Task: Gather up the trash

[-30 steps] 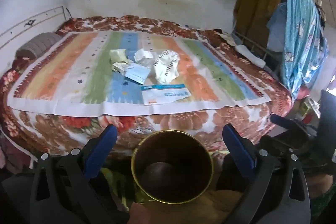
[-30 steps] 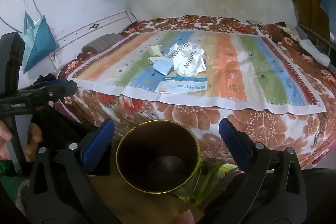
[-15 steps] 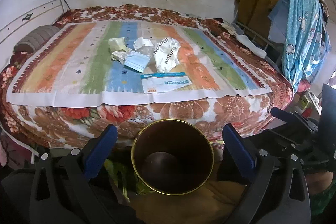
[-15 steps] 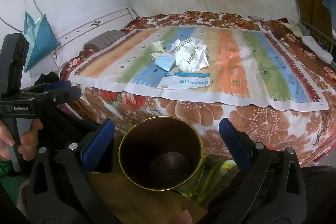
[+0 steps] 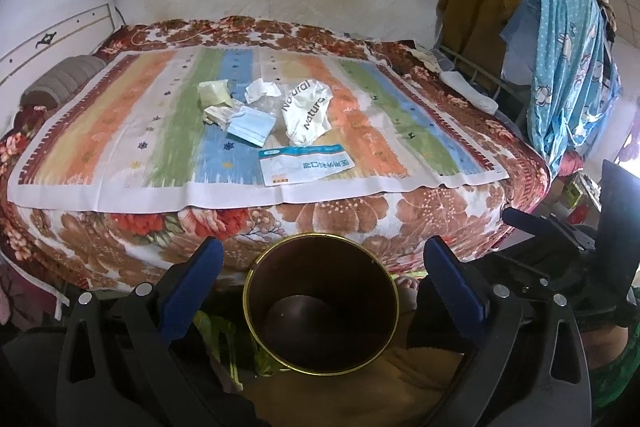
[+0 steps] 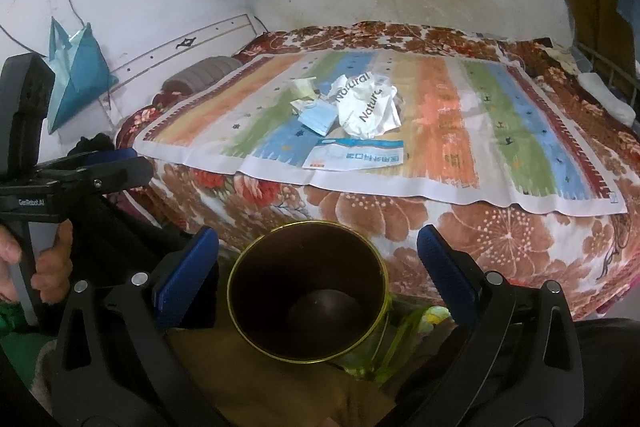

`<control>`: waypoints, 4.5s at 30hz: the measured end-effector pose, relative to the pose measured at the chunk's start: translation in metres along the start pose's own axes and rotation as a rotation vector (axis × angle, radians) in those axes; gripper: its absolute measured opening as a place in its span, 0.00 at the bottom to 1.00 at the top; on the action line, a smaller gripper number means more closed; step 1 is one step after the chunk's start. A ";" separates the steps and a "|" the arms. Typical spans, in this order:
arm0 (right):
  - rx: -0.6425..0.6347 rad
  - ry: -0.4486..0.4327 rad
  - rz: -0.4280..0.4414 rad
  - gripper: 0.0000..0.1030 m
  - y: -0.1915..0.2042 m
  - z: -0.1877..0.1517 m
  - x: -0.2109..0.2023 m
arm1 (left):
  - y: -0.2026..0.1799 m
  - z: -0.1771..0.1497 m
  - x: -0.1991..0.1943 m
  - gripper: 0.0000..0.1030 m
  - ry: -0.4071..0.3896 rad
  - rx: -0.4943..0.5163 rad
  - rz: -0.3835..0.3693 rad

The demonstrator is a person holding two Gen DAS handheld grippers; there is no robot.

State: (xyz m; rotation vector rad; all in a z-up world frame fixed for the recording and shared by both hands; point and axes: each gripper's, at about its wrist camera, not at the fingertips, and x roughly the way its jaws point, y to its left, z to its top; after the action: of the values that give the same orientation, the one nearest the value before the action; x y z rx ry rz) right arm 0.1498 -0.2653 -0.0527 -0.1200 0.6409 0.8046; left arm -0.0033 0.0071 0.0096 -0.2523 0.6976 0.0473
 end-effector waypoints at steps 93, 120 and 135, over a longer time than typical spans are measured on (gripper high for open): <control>-0.031 0.166 0.006 0.92 -0.036 0.090 0.059 | 0.016 0.118 0.070 0.95 0.142 0.032 0.002; 0.129 0.324 0.033 0.91 -0.116 0.134 0.192 | 0.119 0.163 0.210 0.94 0.233 -0.164 0.049; 0.222 0.396 0.110 0.79 -0.137 0.135 0.249 | 0.158 0.163 0.261 0.94 0.267 -0.185 0.081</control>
State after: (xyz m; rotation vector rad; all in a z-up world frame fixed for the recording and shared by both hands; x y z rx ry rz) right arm 0.4401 -0.1581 -0.1062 -0.0410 1.1140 0.8169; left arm 0.2795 0.1894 -0.0718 -0.4129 0.9710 0.1586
